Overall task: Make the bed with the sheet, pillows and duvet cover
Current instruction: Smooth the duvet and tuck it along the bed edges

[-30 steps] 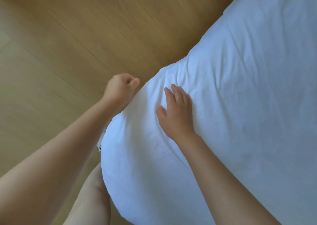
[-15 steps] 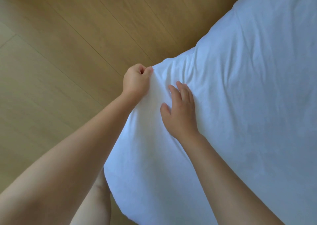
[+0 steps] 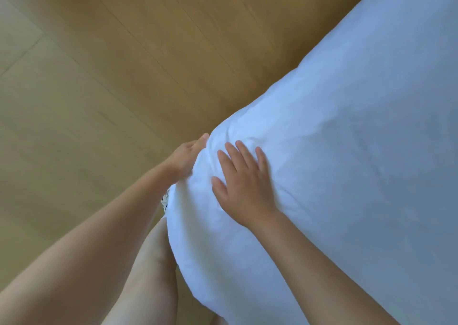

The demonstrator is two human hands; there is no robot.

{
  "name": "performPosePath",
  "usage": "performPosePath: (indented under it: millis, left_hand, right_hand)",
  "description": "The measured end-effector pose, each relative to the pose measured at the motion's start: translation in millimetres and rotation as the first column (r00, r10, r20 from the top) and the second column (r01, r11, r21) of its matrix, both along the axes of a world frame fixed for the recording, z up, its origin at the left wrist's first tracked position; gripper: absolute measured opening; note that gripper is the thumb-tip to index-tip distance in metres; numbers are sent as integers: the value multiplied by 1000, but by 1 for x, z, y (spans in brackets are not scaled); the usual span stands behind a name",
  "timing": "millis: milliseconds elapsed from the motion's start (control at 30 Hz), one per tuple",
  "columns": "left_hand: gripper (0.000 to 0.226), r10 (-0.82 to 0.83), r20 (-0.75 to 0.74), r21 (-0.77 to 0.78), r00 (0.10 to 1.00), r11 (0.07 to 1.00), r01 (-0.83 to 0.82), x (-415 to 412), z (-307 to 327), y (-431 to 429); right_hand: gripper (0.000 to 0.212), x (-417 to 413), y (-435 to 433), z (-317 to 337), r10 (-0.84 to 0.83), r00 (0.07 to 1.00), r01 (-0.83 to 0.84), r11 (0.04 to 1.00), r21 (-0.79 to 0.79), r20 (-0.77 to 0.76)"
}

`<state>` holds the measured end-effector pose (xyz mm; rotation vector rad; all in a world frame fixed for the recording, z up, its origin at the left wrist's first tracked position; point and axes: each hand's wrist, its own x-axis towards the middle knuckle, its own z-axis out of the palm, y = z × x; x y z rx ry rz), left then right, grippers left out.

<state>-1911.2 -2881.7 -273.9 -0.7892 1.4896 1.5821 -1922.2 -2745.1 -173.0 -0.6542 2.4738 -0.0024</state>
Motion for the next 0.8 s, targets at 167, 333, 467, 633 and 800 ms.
performPosePath:
  millis: [167,333,467,633,800]
  left_hand:
    - [43,94,41,-156,995,984,-86,63,-7,8]
    - [32,357,-3,-141,934,925,-353,57,-5,-22]
    - [29,352,114,-144,929,931,-335,95,-18,-48]
    - [43,-4,82,-426,997,904,39,97,-46,-2]
    - [22,-172,87,-559,981,807,190,84,-36,-3]
  right_hand:
    - [52,16,-3,-6,32,999,-32,999,12,38]
    - [54,19,-8,-1,3,1000,-3,1000,12,15]
    - [49,30,-18,1,82,991,-87,995,-45,-104]
    - [50,59,-4,-12,406,913,-402,911,95,-28]
    - [36,42,5,-5,118,988,-142,946,-291,-96]
